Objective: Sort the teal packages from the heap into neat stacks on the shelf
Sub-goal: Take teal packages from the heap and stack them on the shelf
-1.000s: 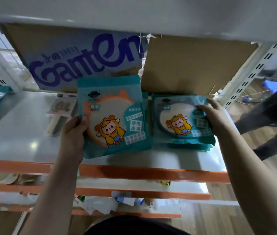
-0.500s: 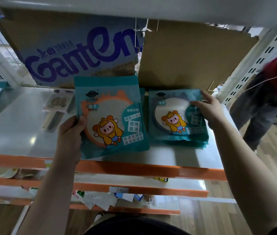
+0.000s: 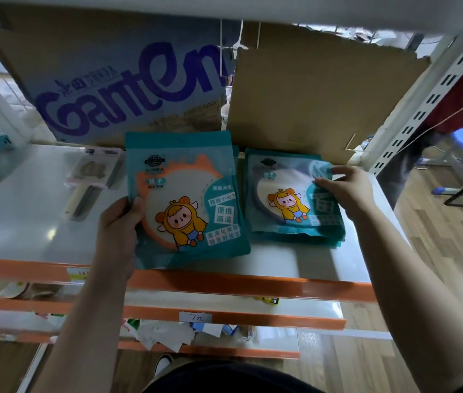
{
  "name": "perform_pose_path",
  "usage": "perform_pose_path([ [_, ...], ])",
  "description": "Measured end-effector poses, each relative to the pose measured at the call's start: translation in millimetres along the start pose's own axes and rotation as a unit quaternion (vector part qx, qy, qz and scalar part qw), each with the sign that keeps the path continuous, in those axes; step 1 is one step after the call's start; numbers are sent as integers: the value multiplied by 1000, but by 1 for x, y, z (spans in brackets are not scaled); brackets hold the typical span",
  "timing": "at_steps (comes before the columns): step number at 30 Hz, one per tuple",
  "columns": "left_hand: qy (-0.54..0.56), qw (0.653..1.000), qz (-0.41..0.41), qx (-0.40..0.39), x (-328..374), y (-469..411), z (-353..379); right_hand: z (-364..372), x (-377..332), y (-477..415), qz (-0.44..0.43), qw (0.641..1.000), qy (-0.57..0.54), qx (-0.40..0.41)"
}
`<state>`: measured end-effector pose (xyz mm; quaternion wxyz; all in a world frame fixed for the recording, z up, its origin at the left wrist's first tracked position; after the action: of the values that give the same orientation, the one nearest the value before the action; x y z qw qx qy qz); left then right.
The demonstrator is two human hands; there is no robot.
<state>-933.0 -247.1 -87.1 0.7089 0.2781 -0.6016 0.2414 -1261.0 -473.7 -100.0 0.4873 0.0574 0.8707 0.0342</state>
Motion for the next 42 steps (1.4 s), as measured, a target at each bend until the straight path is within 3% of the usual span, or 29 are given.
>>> perform_pose_path([
  [11,-7,1000,2,7,3,0,3,10,-4,-1,-23,997,29,68],
  [22,-15,1000,13,-15,7,4,19,8,6,4,-31,999,-8,25],
  [30,-9,998,10,-56,14,-1,46,-16,27,23,-78,986,130,65],
  [37,-48,988,-8,-145,10,-24,130,-35,64,59,-172,939,291,68],
  [42,-99,982,-13,-159,-4,-34,177,-32,71,83,-220,919,318,68],
])
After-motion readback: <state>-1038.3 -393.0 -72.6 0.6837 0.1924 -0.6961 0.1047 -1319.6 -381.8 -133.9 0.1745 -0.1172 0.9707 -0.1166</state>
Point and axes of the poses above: each hand's wrist, its own y-axis away from the middle knuckle, its own z-axis out of the palm, x = y × z, the point moved 2 cm from there along -y, towards the middle knuckle, and after that the axes turned 3 degrees about y, right-handed, at the moved point
